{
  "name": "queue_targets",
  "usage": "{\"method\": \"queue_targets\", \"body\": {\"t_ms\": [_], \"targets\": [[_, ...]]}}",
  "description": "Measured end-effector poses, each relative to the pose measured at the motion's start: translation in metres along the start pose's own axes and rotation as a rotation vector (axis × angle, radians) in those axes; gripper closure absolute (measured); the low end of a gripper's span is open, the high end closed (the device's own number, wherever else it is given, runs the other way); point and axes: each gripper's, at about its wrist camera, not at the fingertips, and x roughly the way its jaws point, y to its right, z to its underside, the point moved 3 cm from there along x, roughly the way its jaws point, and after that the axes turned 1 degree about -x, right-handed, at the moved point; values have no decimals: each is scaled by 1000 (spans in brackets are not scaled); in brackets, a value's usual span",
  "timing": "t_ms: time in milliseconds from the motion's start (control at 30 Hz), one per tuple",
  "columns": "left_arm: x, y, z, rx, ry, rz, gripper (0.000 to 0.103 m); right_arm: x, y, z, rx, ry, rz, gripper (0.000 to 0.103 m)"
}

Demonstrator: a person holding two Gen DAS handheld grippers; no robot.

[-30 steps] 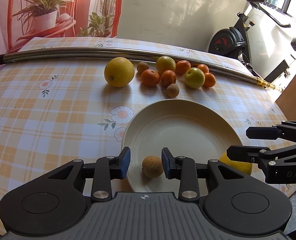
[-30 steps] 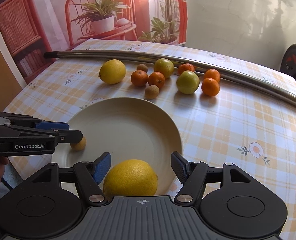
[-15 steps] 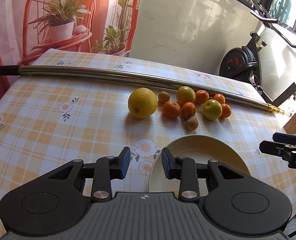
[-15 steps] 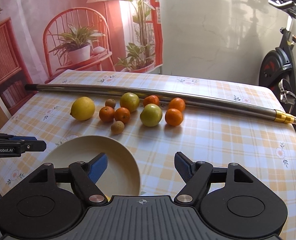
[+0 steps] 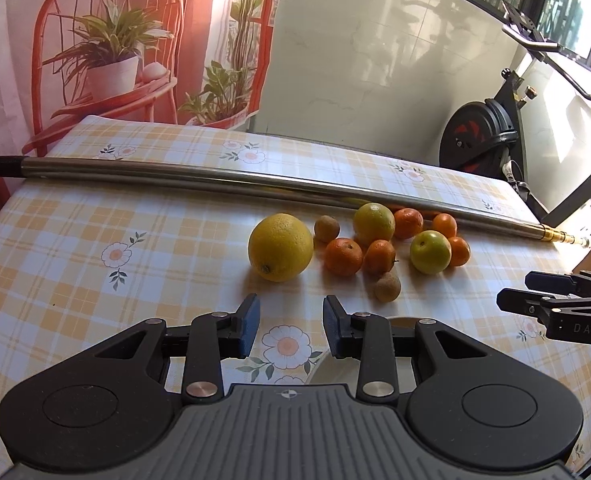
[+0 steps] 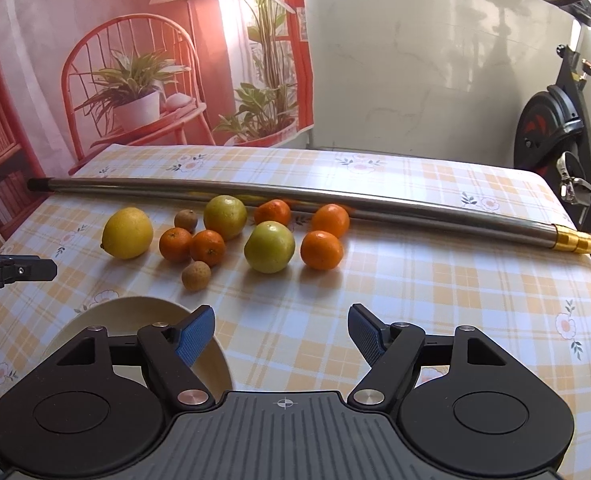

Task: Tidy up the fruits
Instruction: 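Reach the right tool to a green apple and grasp it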

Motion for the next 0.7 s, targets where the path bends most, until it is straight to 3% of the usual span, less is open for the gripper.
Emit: {"method": "queue_targets", "body": {"t_ms": [333, 700], "targets": [[21, 16, -14, 17, 5, 18, 67, 51, -16, -34, -215, 60, -23, 49], [33, 12, -11, -3, -36, 23, 67, 103, -27, -46, -341, -16, -46, 53]]}}
